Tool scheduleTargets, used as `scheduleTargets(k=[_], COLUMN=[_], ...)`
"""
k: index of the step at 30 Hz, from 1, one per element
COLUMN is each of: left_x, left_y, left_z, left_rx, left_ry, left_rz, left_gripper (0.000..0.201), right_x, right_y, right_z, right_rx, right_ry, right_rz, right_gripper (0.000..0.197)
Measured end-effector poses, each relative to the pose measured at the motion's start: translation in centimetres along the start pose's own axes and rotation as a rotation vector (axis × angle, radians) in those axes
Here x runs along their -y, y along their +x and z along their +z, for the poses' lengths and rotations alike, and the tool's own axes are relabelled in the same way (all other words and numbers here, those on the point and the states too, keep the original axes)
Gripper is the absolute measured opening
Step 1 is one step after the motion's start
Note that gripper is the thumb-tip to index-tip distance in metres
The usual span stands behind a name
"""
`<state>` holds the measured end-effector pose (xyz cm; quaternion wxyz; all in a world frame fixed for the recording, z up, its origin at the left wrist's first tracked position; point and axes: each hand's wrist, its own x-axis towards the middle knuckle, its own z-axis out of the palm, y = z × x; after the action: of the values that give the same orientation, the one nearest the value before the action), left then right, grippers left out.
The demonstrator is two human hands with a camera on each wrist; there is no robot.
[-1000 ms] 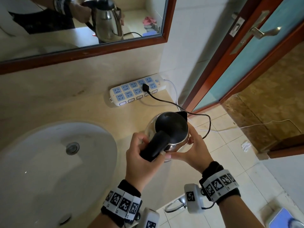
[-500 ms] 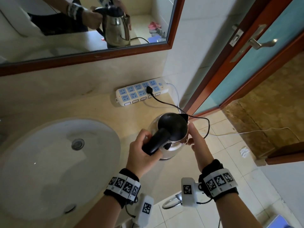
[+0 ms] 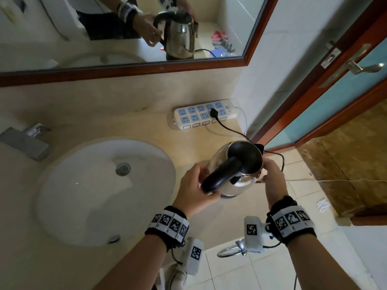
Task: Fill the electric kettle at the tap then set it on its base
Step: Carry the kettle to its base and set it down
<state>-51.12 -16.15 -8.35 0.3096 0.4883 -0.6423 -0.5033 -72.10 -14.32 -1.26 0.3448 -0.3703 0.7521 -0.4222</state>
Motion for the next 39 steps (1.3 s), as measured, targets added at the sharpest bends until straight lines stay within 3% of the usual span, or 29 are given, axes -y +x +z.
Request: scheduleTargets(k=[4, 9, 17, 29, 39], left_x=[2.2, 3.7, 2.2, 1.6, 2.9], left_y=[-1.4, -2.6, -3.0, -4.1, -4.2], left_z=[-1.3, -2.0, -2.0, 0.0, 0.8], left_rx=[0.154, 0.145, 0.372, 0.418, 0.459], left_ry=[0.271, 0.365, 0.865, 1.294, 1.27], left_rz=[-0.166, -0.288, -0.138, 0.034, -0.136], left_gripper=[0.062, 0.047, 0.072, 0.099, 0.103], right_x=[-2.8, -6.0, -6.5, -6.0, -6.1], right_y=[-1.8, -5.5, -9.7, -10.7, -11.3], right_z=[1.0, 3.0, 5.4, 5.6, 4.3], right_rx=[-0.223, -0.205, 0.0, 0.076, 0.113], right_ry=[-0.058, -0.159, -0.386, -0.484, -0.504], right_rz=[0.145, 0.285, 0.309, 0.294, 0.264], right_gripper=[0.041, 0.035, 0.038, 0.035, 0.035])
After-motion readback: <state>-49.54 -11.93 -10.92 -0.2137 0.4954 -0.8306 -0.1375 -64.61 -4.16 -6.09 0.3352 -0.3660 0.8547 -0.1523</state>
